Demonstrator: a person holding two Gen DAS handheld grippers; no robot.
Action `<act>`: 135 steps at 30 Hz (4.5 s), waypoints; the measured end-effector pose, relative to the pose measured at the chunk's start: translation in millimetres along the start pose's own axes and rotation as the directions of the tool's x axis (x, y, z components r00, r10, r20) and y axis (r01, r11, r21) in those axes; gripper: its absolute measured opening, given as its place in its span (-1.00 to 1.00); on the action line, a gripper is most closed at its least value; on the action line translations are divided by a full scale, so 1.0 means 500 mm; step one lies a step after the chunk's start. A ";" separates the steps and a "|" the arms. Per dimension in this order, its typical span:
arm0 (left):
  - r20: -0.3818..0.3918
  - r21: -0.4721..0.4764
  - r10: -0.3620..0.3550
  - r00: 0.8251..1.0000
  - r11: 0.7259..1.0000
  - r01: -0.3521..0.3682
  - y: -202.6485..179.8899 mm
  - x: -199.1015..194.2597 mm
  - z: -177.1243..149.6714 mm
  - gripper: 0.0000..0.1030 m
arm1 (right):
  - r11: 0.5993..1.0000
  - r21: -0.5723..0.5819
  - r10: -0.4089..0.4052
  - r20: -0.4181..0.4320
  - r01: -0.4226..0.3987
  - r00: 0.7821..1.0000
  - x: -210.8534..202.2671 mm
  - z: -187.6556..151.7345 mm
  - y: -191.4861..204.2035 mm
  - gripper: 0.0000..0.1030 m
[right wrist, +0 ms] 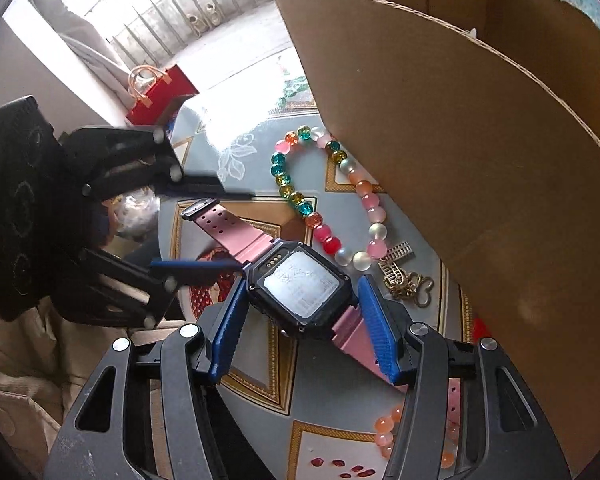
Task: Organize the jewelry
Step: 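Lift the watch with the right gripper while the left gripper pinches its strap, then lower the watch into the cardboard box and open both grippers, then move the left gripper to the bead necklace and close on it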
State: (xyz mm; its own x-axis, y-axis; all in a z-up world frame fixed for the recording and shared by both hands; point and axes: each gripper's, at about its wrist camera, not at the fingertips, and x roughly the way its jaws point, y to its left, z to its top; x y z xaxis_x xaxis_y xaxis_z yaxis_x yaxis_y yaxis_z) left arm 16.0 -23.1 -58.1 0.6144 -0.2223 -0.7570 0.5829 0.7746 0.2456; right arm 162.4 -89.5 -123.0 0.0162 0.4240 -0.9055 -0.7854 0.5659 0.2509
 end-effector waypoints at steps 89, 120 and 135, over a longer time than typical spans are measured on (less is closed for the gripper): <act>-0.146 -0.287 -0.133 0.980 0.954 0.087 0.346 0.176 0.433 -0.35 | 0.843 0.410 -0.371 -0.025 0.348 0.928 -0.234 0.103 -0.327 -0.39; -0.086 -0.635 -0.048 0.995 0.773 -0.017 0.298 -0.049 0.019 0.31 | 0.784 0.621 -0.425 0.522 0.013 0.739 -0.348 -0.202 0.053 0.18; -0.136 -0.597 -0.056 0.989 0.801 -0.036 0.251 -0.002 -0.007 0.31 | 0.773 0.634 -0.268 0.358 -0.023 0.894 -0.167 -0.127 0.031 -0.10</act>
State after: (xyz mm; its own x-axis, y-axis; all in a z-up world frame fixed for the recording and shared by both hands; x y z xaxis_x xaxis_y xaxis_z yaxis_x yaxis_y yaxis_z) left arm 86.7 76.1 -28.7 0.5027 -0.1830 -0.8449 0.1272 0.9824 -0.1371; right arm 109.5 -161.1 -65.3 0.4464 0.4813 -0.7544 -0.2150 0.8760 0.4317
